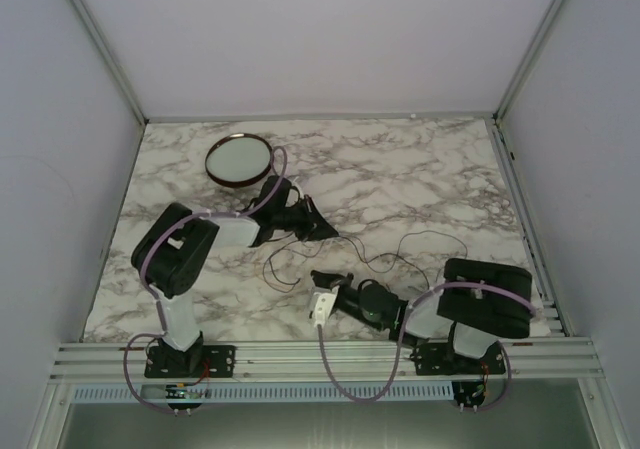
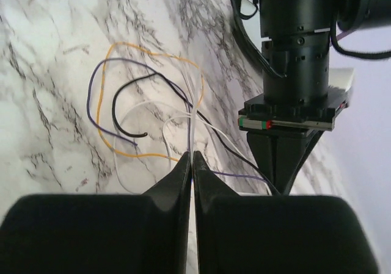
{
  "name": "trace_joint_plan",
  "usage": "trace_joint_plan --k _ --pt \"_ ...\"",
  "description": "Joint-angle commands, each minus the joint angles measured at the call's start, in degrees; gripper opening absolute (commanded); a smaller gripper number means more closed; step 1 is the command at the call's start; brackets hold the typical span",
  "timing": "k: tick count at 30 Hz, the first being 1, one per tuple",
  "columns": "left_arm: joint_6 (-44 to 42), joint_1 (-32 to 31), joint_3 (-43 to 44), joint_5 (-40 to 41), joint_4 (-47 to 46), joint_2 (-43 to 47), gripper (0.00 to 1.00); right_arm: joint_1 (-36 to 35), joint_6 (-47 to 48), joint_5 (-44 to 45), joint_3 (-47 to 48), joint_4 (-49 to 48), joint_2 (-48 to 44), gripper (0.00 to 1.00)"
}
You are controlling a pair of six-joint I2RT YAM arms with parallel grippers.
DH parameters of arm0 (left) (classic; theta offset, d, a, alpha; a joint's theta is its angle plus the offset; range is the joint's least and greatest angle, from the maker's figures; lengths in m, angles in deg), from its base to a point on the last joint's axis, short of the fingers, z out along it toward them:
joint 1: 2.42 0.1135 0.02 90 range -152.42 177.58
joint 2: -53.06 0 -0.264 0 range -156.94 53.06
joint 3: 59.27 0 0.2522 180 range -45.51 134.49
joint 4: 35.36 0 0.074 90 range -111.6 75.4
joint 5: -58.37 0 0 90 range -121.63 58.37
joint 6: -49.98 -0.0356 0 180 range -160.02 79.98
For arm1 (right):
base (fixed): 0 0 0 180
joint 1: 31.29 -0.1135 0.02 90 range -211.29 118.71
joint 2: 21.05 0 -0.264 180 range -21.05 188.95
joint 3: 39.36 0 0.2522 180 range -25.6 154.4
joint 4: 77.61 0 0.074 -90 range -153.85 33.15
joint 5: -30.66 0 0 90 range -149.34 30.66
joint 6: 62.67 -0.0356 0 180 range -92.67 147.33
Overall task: Zip-tie the wires
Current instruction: Tie the cable at the center of the board.
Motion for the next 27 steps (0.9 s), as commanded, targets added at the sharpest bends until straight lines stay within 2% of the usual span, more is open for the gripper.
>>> trace_joint_plan --k 1,6,10,18,25,27 --pt "-4.9 -0.4 -3.0 1.4 -4.0 4.1 0.00 2.0 -13.0 -2.8 1.8 9.9 -6.4 0.00" --pt "-6.8 -1.4 -6.8 3.6 -11.1 6.7 0.00 8.2 -22.9 -12.0 3.2 21.6 -16.1 0.00" --pt "-8.5 -2.3 -9.7 5.6 -17.6 9.5 0.00 13.6 -28.6 -19.6 5.6 29.0 -19.8 0.00" --pt "-17.4 -4.7 -12.0 10.7 -21.4 16.1 0.00 17.7 -36.9 -29.9 7.5 33.7 -21.9 0.00" --pt "-23.7 -5.1 -16.0 14.1 -23.7 19.0 0.00 19.7 -44.3 -30.5 4.0 31.6 -27.9 0.00" --pt "-23.9 -5.4 -17.7 13.8 -27.1 19.0 0.00 20.6 -46.4 -31.3 3.3 31.2 -29.1 0.00"
